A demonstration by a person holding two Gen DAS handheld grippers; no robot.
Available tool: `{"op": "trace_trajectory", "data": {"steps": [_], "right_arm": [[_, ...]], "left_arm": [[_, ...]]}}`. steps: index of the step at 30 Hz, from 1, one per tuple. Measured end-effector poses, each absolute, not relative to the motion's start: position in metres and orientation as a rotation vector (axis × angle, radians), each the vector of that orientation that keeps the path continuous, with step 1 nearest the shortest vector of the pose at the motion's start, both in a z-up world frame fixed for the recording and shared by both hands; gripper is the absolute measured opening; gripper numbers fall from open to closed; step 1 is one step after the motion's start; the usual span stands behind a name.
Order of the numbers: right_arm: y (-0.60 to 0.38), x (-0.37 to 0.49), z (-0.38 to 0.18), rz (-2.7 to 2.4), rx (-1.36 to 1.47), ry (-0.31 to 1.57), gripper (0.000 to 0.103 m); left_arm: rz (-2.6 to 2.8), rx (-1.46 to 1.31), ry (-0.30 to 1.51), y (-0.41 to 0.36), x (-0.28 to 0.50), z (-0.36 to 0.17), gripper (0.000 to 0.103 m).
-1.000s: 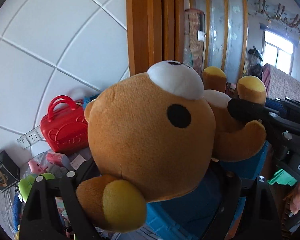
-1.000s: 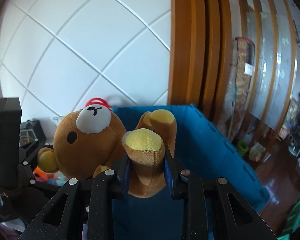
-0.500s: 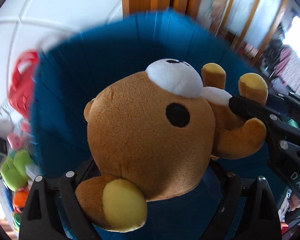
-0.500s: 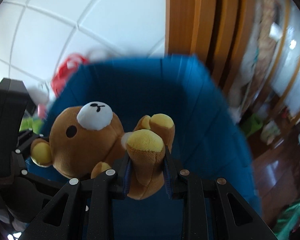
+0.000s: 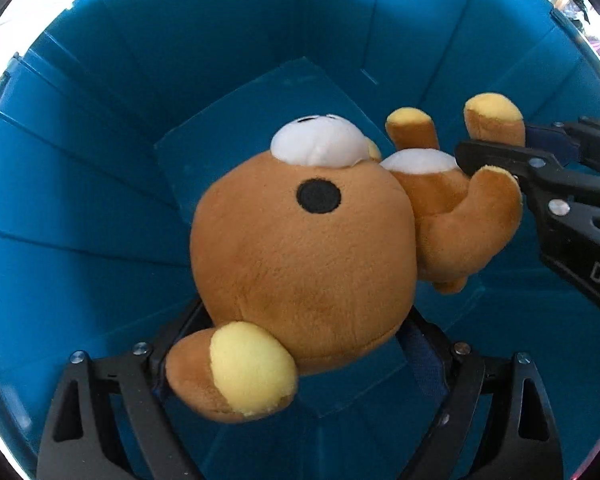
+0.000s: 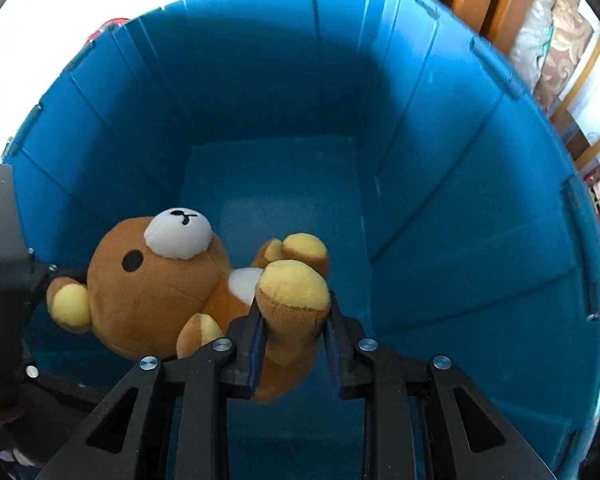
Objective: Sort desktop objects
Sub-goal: 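Carry the teddy bear with the right tool into the blue crate, then open the right tool to drop the bear and withdraw both tools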
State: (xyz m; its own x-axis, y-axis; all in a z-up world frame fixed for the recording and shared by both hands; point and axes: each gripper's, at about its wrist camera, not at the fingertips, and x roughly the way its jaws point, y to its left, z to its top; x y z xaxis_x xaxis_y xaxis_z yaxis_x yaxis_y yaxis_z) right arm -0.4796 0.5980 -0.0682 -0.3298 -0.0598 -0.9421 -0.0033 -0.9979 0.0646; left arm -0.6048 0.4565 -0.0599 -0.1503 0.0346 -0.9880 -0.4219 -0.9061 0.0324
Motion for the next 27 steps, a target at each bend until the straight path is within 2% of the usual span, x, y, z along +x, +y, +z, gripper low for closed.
{"op": "trace_trajectory", "data": {"steps": [5, 9, 11, 12, 13, 15, 17, 24, 27], "right_arm": [[0.606, -0.472, -0.064, -2.541, 1.794, -0.086, 0.029], [0.603, -0.471, -0.053, -2.555, 1.776, -0.038, 0.038], [0.591, -0.467, -0.047, -2.564, 1.767, -0.022, 0.048], [0.591, -0.467, -0.047, -2.566, 1.761, -0.022, 0.057], [0.585, -0.471, -0.043, -2.572, 1.76, -0.018, 0.072], [0.583, -0.466, -0.036, -2.617, 1.756, 0.016, 0.09], [0.582, -0.458, -0.025, -2.64, 1.722, 0.03, 0.091], [0.573, -0.421, 0.019, -2.711, 1.527, 0.059, 0.102], [0.567, -0.405, 0.036, -2.734, 1.417, 0.046, 0.102]], "left_arm": [[2.142, -1.806, 0.467, 0.454, -0.597, -0.058, 0.09], [2.156, -1.788, 0.464, 0.446, -0.594, -0.054, 0.09], [2.161, -1.783, 0.453, 0.445, -0.59, -0.051, 0.09], [2.167, -1.778, 0.446, 0.445, -0.589, -0.048, 0.09], [2.174, -1.769, 0.438, 0.44, -0.591, -0.047, 0.09], [2.186, -1.745, 0.415, 0.435, -0.588, -0.038, 0.09], [2.197, -1.704, 0.4, 0.425, -0.591, -0.033, 0.09], [2.382, -1.437, 0.367, 0.398, -0.551, 0.037, 0.09], [2.475, -1.31, 0.281, 0.377, -0.529, 0.065, 0.09]]}}
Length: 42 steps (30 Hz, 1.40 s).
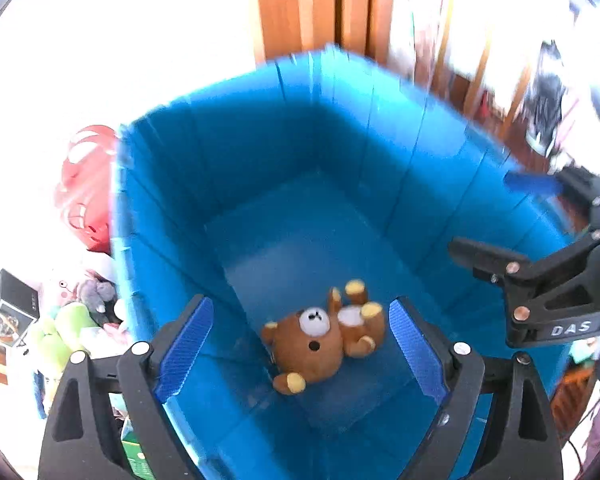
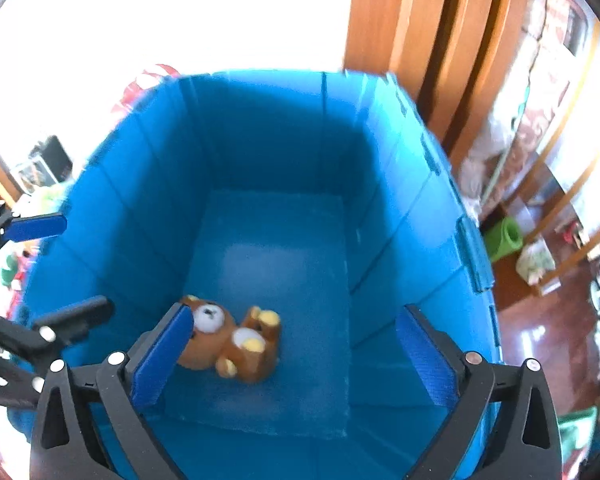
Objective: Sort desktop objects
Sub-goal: 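Open the right tool to drop the bear and withdraw both tools, then grasp the white bunny in blue dress with left tool while right grasps pink tissue pack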
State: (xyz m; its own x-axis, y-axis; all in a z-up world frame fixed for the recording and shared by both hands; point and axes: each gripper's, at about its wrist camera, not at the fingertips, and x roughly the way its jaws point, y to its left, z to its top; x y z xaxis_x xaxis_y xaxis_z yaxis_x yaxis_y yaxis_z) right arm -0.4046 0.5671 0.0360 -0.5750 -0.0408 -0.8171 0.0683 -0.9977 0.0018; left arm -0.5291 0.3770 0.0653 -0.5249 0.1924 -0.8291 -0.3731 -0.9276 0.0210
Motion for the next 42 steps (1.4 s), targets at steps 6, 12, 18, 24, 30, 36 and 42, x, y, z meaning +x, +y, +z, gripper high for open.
{"op": "trace_trajectory", "data": {"steps": [6, 12, 18, 24, 30, 36, 42], "right_arm": [[0.545, -0.375, 0.055, -2.727, 1.2, 0.045, 0.103], [0.513, -0.345, 0.058, -2.643, 1.035, 0.039, 0.103], [0.477, -0.316, 0.059, -2.575, 0.88, 0.0, 0.103], [0.431, -0.289, 0.07, -2.505, 0.746, -0.011, 0.103], [0.365, -0.264, 0.069, -2.458, 0.649, -0.007, 0.103], [0.291, -0.248, 0.049, -2.414, 0.658, 0.0, 0.103], [0.225, -0.242, 0.009, -2.409, 0.788, -0.017, 0.103]], "left_arm": [[2.689, -1.071, 0.134, 0.33, -0.477, 0.1, 0.091], [2.912, -0.871, 0.092, 0.288, -0.414, 0.114, 0.093], [3.163, -0.764, 0.004, 0.22, -0.342, 0.106, 0.094], [3.347, -0.808, -0.125, 0.148, -0.281, 0.083, 0.094], [3.435, -0.881, -0.293, 0.077, -0.229, 0.054, 0.094], [3.464, -0.934, -0.361, 0.014, -0.197, 0.02, 0.094], [3.414, -1.061, -0.348, -0.047, -0.177, -0.018, 0.094]]}}
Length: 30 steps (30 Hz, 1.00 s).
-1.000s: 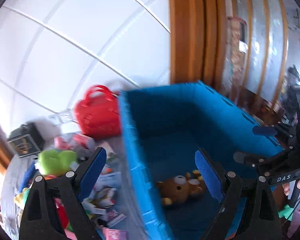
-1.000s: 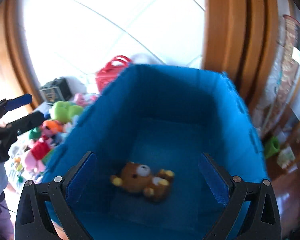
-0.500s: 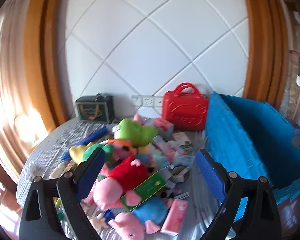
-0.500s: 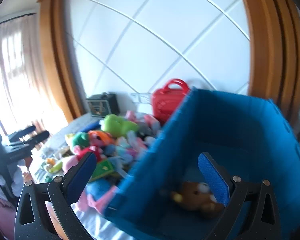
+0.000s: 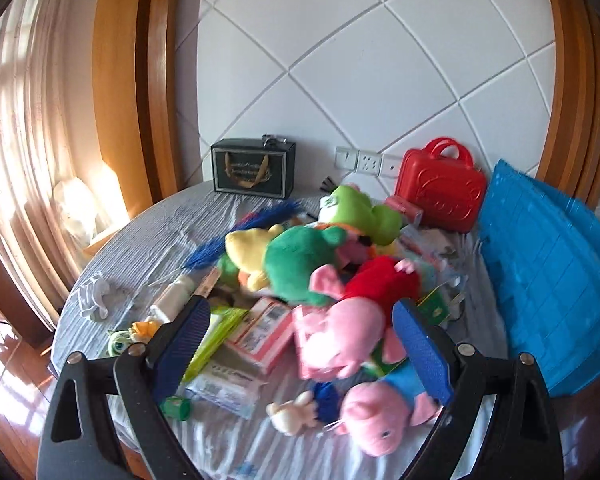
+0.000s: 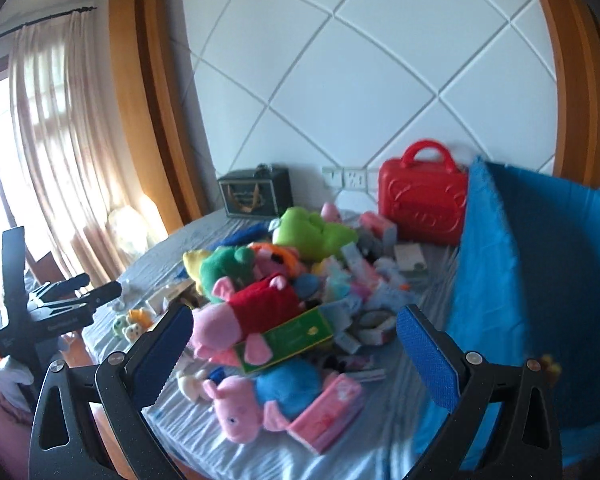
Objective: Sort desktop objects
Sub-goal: 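Grasp the white bunny in blue dress with left tool while right grasps pink tissue pack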
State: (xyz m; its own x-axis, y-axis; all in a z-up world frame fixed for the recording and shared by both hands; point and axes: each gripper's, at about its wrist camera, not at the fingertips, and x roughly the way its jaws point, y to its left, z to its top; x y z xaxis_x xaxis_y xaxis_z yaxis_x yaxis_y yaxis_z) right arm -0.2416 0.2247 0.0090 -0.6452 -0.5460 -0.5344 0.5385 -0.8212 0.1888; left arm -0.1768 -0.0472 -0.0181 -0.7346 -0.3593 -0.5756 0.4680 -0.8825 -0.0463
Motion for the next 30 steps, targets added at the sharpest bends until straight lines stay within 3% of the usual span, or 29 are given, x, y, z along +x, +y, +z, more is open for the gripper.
{"op": "trace_trajectory", "data": {"steps": [8, 16, 23, 25, 30], "right_arm": [[0.181, -0.252, -0.081, -2.481, 1.13, -0.065, 0.103], [0.191, -0.269, -0.158, -2.562, 1.523, -0.062, 0.103], [0.205, -0.289, -0.2, -2.521, 1.719, -0.106, 0.103], [0.203, -0.294, -0.206, -2.495, 1.74, -0.101, 0.103], [0.197, -0.305, -0.222, -2.467, 1.773, -0.053, 0.103]], "left_arm": [[-2.568, 1.091, 0.202, -0.099, -0.184, -0.109, 0.094], [-2.607, 1.451, 0.127, -0.091, -0.229, -0.198, 0.093], [-2.579, 1.653, 0.048, -0.069, -0.257, -0.244, 0.088], [-2.554, 1.709, 0.06, -0.067, -0.262, -0.254, 0.082], [-2.503, 1.758, 0.091, -0.065, -0.275, -0.272, 0.082]]}}
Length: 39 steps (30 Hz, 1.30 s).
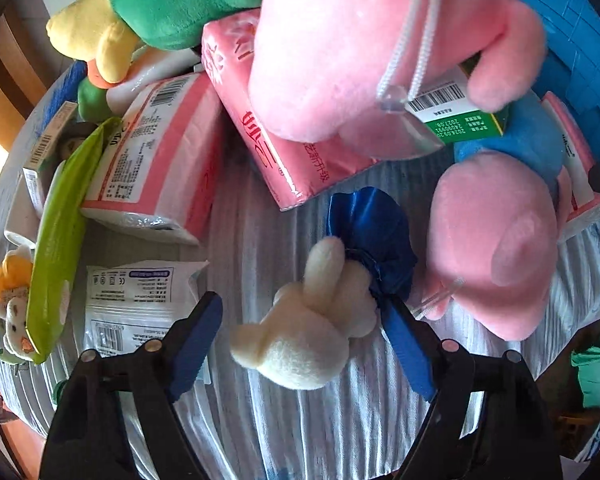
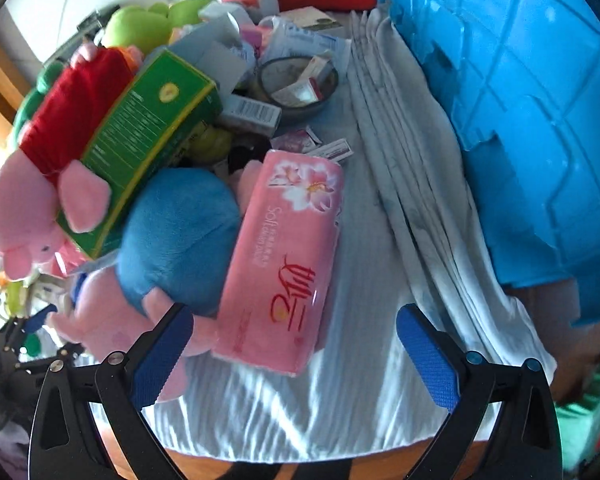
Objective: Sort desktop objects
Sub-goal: 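Grasp the white bunny in blue dress with left tool while right grasps pink tissue pack, then lift the bunny with the left tool while the right tool lifts the tissue pack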
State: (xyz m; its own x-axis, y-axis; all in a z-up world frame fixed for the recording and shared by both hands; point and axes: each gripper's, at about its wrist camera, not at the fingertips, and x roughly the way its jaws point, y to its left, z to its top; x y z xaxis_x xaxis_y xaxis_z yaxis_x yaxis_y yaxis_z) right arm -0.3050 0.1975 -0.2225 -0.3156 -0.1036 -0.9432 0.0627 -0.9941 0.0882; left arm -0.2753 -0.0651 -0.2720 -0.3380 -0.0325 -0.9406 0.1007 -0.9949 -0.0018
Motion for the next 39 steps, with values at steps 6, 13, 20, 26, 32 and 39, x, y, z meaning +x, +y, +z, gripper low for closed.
{"op": "trace_trajectory", "data": {"steps": [6, 13, 20, 26, 32, 39], "right_arm": [[0.205, -0.316, -0.247, -2.446, 1.813, -0.045, 0.103], [0.221, -0.303, -0.25, -2.42, 1.826, 0.015, 0.096], [0.222, -0.306, -0.258, -2.394, 1.759, 0.02, 0.095], [0.225, -0.309, -0.288, -2.328, 1.77, -0.125, 0.096], [0.227, -0.303, -0.288, -2.353, 1.734, -0.161, 0.103], [0.229, -0.3, -0.286, -2.311, 1.781, -0.115, 0.103]], "left_arm": [[-2.482, 1.801, 0.117, -0.056, -0.29, -0.288, 0.072], [-2.443, 1.729, 0.296, -0.066, -0.284, -0.283, 0.052], [-2.439, 1.7, 0.291, -0.059, -0.286, -0.283, 0.052], [-2.441, 1.695, 0.254, -0.049, -0.29, -0.283, 0.052], [-2.444, 1.692, 0.227, -0.04, -0.293, -0.283, 0.052], [-2.444, 1.687, 0.257, -0.034, -0.292, -0.281, 0.05]]}}
